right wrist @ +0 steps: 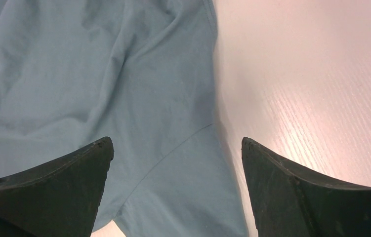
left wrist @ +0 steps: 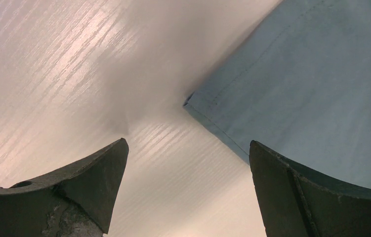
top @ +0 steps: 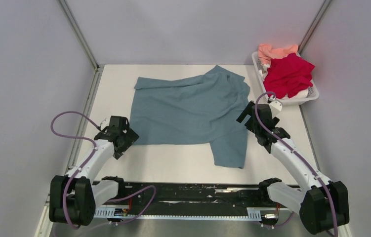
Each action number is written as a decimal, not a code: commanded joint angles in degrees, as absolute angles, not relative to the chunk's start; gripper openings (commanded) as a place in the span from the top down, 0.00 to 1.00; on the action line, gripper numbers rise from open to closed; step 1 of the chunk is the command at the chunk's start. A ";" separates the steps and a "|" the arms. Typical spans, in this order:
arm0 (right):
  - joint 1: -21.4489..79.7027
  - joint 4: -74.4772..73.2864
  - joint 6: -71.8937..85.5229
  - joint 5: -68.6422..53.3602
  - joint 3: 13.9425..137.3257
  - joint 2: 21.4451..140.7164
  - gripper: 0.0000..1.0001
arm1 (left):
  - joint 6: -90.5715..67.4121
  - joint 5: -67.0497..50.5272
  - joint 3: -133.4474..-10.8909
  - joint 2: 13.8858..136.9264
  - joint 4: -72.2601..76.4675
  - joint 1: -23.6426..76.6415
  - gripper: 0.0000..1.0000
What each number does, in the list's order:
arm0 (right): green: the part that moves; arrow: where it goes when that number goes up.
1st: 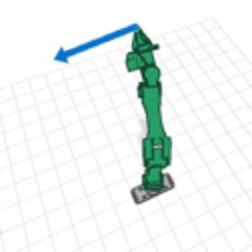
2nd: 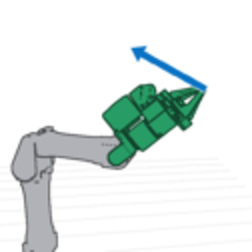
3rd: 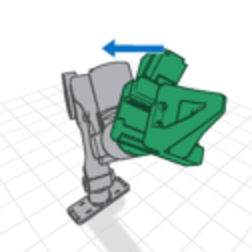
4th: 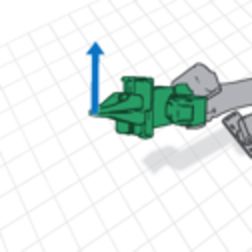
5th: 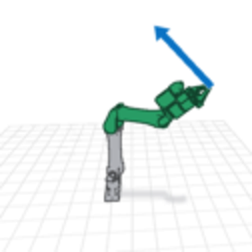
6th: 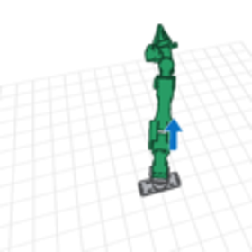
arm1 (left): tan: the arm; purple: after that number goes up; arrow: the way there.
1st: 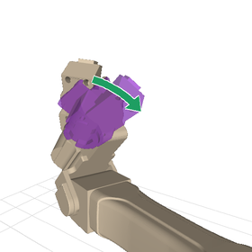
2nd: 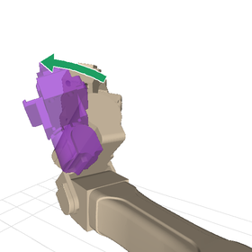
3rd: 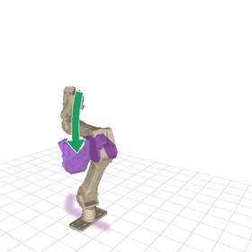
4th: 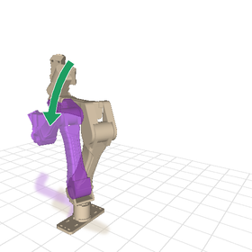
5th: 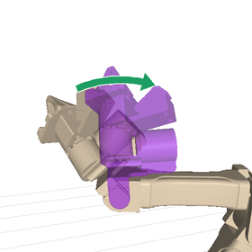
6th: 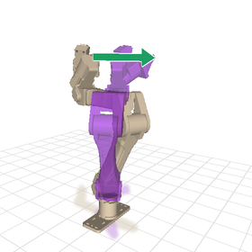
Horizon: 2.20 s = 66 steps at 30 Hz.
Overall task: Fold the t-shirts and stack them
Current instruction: Flatten out the tshirt
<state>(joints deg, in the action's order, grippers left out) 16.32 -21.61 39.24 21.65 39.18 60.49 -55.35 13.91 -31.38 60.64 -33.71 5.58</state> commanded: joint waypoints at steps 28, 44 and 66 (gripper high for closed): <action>16.30 -28.41 37.44 16.37 41.13 62.29 0.01 | -53.87 10.68 -34.02 77.72 -17.30 4.90 1.00; 20.39 -44.47 43.20 1.56 31.98 61.45 0.24 | -49.30 8.74 -28.26 60.32 -14.87 4.92 1.00; 23.07 -36.06 38.90 12.46 47.67 58.90 1.00 | -47.58 1.53 -32.01 51.19 -8.49 4.95 1.00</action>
